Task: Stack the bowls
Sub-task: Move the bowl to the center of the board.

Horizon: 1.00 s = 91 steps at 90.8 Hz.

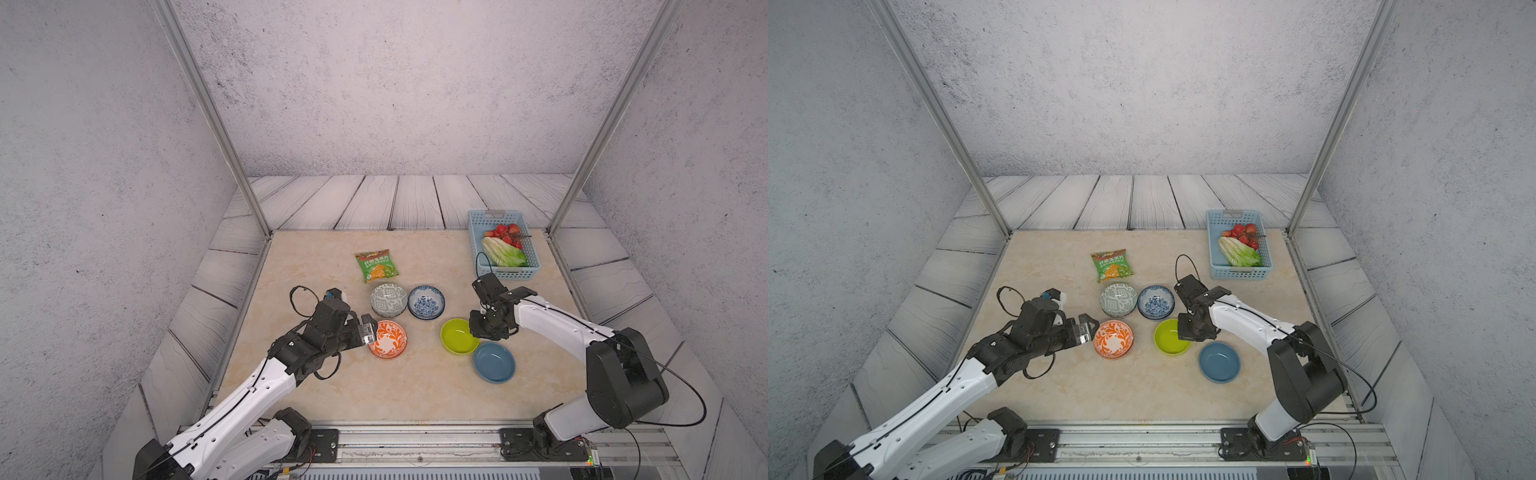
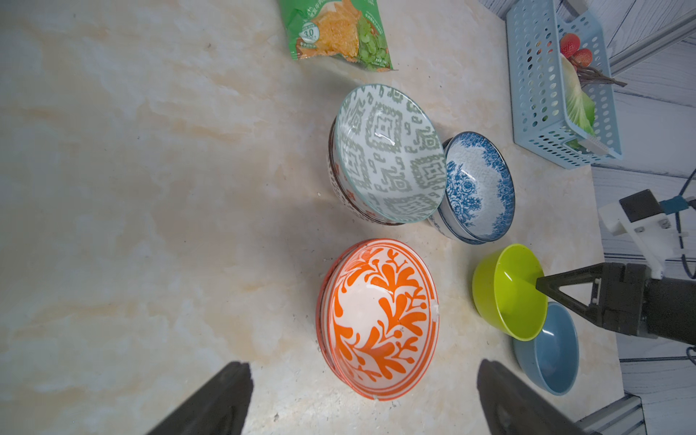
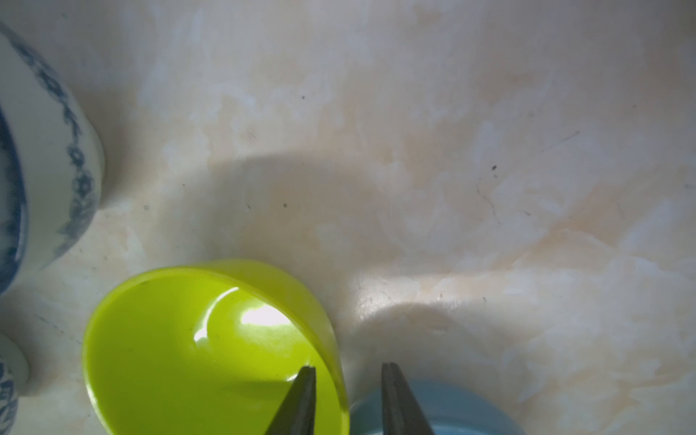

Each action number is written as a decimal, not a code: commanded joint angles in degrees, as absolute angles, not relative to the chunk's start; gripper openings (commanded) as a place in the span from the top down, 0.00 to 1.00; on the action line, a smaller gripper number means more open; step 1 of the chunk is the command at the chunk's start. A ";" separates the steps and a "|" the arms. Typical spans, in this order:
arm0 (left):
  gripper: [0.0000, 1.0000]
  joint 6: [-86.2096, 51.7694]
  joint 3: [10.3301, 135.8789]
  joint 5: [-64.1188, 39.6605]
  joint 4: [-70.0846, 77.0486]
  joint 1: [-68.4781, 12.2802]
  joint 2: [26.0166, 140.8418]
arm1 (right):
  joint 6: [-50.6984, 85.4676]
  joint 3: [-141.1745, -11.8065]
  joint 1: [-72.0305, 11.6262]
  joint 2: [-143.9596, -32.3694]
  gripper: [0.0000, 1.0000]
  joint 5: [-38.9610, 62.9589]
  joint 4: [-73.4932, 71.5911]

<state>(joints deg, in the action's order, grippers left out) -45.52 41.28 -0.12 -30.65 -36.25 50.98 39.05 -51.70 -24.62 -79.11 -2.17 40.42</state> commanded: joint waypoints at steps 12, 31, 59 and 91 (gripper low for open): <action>0.00 -44.52 40.15 -1.60 -28.07 -35.06 51.25 | 33.22 -55.56 -23.92 -85.04 0.54 0.51 41.79; 0.00 -44.12 40.35 -2.54 -27.13 -34.42 52.46 | 32.86 -56.26 -24.04 -86.92 0.62 1.06 41.62; 0.00 -43.77 40.01 -3.98 -26.24 -33.43 52.81 | 33.41 -57.39 -26.17 -89.33 0.82 2.71 41.40; 0.00 -44.02 39.04 -5.20 -25.83 -32.61 51.44 | 37.53 -59.99 -34.18 -90.02 0.97 -0.28 44.14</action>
